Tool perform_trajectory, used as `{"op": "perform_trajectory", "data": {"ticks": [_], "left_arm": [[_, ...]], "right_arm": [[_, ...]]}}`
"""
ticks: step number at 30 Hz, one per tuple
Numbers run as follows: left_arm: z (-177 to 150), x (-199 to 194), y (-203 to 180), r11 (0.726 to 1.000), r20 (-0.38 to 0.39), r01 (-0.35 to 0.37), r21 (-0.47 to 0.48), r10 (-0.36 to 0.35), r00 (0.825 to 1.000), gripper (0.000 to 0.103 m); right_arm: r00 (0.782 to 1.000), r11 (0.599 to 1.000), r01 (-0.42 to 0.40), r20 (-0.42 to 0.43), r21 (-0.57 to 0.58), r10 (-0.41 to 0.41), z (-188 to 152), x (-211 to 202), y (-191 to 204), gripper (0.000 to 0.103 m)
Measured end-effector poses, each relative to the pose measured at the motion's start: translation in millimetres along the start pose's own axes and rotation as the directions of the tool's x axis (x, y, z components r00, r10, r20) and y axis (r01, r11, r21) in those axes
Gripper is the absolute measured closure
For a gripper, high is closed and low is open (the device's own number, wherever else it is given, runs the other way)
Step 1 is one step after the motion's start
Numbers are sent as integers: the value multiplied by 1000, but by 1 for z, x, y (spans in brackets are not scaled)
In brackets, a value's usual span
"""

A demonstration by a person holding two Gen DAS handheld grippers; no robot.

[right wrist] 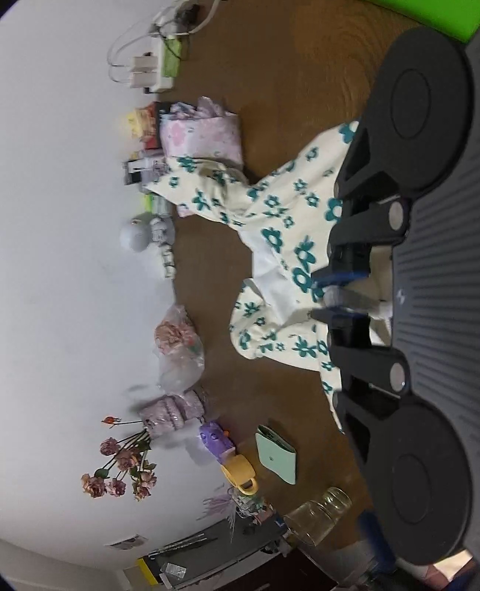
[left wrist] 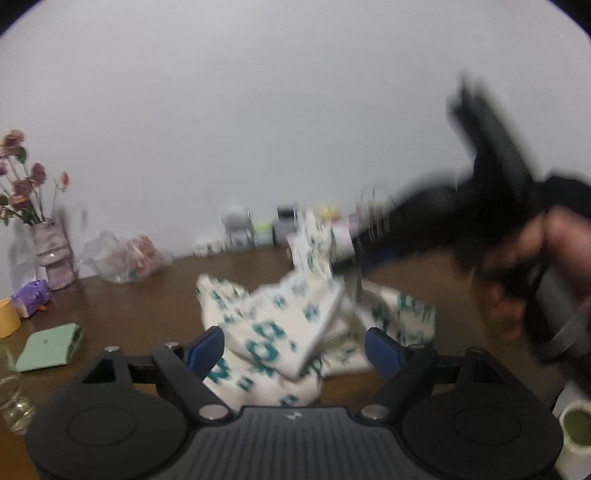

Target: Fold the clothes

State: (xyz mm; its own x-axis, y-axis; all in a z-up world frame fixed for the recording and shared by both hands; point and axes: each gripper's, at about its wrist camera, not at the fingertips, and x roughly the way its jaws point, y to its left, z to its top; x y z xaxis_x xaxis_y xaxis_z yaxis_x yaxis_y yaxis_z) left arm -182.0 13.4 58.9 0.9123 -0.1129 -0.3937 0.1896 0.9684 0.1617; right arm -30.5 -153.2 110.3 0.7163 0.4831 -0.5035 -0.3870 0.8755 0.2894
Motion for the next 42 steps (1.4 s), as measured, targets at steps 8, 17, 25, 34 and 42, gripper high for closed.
{"op": "perform_trajectory", "data": {"ticks": [8, 17, 25, 34, 42], "left_arm": [[0, 49, 25, 996, -83, -52, -68, 46, 996, 74], [11, 40, 47, 995, -37, -54, -87, 51, 998, 97], [29, -21, 51, 997, 101, -74, -15, 75, 992, 97], [-2, -23, 15, 969, 73, -78, 236, 62, 995, 91], [-37, -2, -5, 910, 62, -165, 380, 153, 986, 58]], "right_arm": [[994, 997, 73, 87, -36, -70, -36, -53, -5, 59], [987, 929, 157, 72, -335, -141, -96, -7, 53, 39], [948, 878, 306, 200, -368, -247, -80, -45, 63, 94], [938, 927, 261, 298, -269, -177, -44, -152, 52, 96], [948, 915, 262, 261, -306, -184, -68, -152, 63, 96]]}}
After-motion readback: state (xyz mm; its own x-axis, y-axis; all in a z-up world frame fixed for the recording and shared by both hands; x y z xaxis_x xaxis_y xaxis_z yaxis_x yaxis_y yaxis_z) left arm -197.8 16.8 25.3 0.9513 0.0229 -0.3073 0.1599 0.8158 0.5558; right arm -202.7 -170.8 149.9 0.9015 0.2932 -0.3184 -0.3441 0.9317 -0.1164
